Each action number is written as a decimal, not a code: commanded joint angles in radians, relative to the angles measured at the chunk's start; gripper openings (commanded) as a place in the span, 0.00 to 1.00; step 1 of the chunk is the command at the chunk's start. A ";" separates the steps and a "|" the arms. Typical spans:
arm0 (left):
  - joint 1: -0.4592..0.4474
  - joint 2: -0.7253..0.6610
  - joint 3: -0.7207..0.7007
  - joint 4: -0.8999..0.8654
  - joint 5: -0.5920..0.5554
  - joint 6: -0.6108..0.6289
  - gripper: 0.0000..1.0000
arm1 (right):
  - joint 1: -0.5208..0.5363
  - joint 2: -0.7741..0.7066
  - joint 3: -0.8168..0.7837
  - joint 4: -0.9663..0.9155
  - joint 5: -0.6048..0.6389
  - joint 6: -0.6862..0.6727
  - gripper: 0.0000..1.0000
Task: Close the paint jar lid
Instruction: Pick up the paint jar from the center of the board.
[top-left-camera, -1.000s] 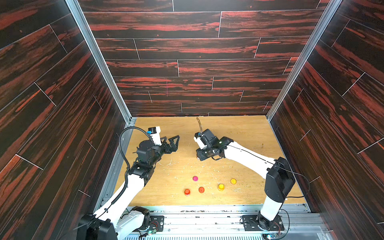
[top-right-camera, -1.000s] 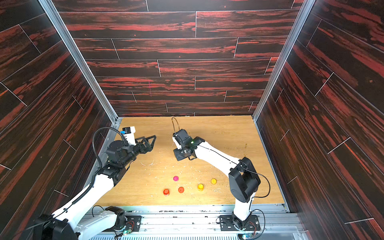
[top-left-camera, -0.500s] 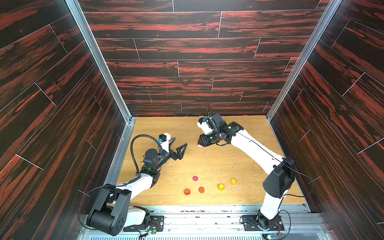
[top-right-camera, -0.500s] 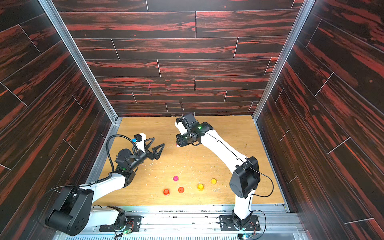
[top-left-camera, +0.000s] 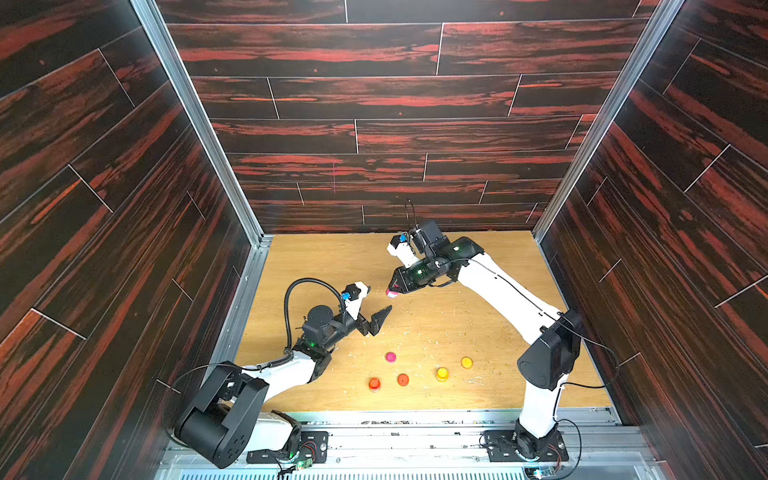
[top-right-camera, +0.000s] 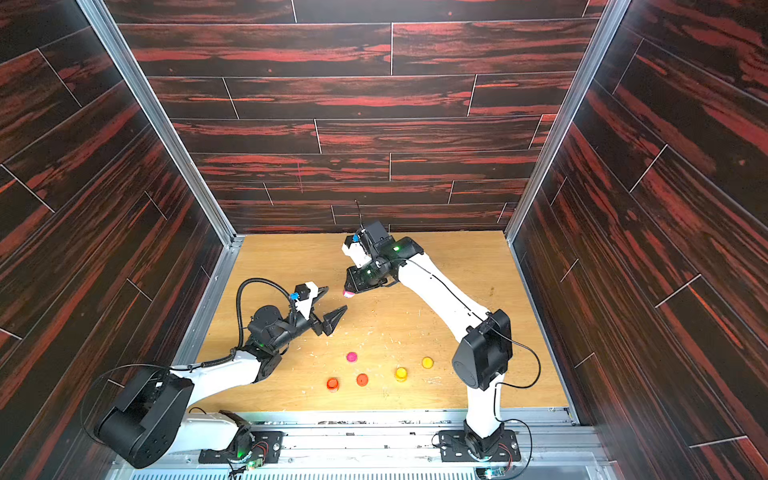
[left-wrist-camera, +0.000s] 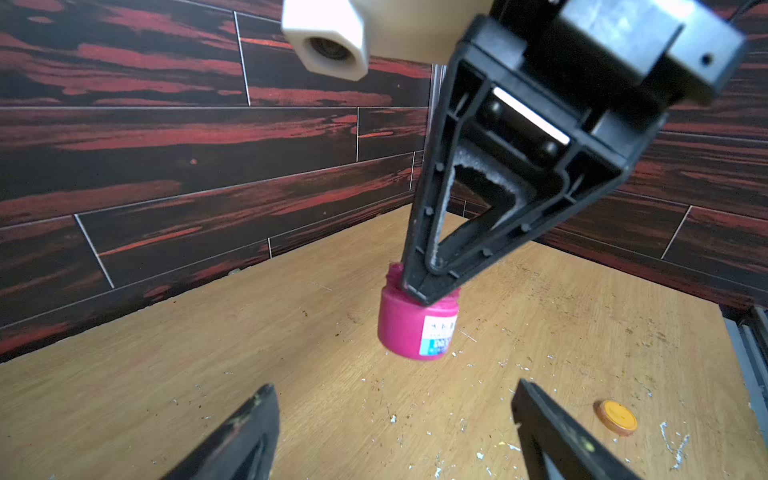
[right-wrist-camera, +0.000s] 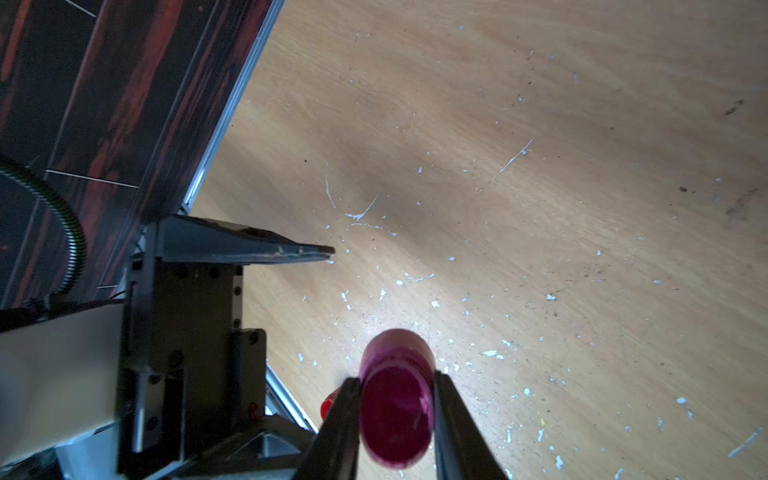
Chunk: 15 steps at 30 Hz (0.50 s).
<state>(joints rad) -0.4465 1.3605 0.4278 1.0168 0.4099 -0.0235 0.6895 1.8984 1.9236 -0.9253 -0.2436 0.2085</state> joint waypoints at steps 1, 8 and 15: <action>-0.011 -0.006 -0.004 0.011 -0.021 0.039 0.91 | 0.001 -0.005 0.005 -0.009 -0.061 0.018 0.29; -0.020 -0.006 0.002 0.008 -0.045 0.043 0.79 | 0.008 -0.026 -0.050 0.021 -0.089 0.036 0.29; -0.034 -0.012 0.018 -0.027 -0.029 0.051 0.74 | 0.012 -0.034 -0.078 0.044 -0.097 0.050 0.29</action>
<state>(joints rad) -0.4713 1.3605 0.4282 1.0092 0.3737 0.0040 0.6960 1.8961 1.8511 -0.9016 -0.3172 0.2466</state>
